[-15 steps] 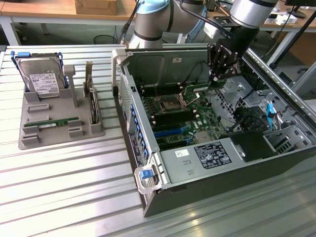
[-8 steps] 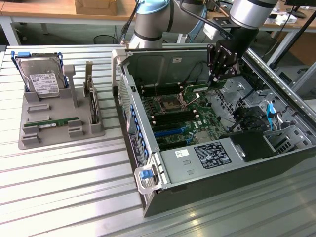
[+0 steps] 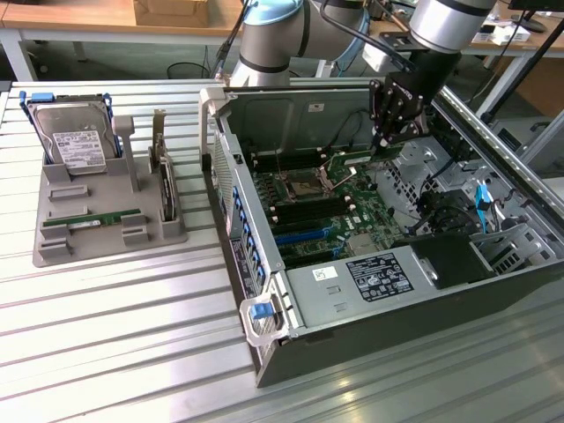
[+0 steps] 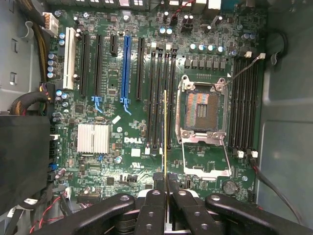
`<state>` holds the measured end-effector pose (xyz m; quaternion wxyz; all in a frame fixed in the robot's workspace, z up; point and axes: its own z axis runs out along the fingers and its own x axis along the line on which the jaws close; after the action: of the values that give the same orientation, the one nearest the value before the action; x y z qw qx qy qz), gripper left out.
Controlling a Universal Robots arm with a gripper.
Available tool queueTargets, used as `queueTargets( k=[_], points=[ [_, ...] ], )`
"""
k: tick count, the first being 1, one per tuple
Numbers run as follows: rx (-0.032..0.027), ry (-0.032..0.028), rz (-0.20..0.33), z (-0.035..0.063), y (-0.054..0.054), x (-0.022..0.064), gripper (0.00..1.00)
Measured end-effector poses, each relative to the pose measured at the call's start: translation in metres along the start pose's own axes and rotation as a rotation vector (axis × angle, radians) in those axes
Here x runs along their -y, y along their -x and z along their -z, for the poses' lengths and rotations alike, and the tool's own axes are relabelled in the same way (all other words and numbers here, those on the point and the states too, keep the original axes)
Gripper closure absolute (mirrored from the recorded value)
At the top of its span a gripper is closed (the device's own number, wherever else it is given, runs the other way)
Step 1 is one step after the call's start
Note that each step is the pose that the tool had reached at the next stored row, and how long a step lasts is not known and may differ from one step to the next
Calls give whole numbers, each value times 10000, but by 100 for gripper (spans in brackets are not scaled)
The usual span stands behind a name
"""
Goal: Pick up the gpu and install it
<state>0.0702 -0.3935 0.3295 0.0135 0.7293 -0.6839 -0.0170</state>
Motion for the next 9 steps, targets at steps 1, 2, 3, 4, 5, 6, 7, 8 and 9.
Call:
queueTargets(
  k=[1, 2, 3, 4, 5, 6, 7, 8, 9],
  points=[
    [1, 0, 0, -3, 0, 0, 87],
    [0, 0, 0, -5, 0, 0, 87],
    [0, 0, 0, -8, 0, 0, 87],
    [1, 0, 0, -12, 0, 1, 87],
    [1, 0, 0, -15, 0, 1, 87],
    [0, 0, -1, -17, 0, 1, 87],
    [0, 0, 0, -19, 0, 1, 87],
    [1, 0, 0, -21, 0, 1, 87],
    [1, 0, 0, -24, 0, 1, 87]
  ],
)
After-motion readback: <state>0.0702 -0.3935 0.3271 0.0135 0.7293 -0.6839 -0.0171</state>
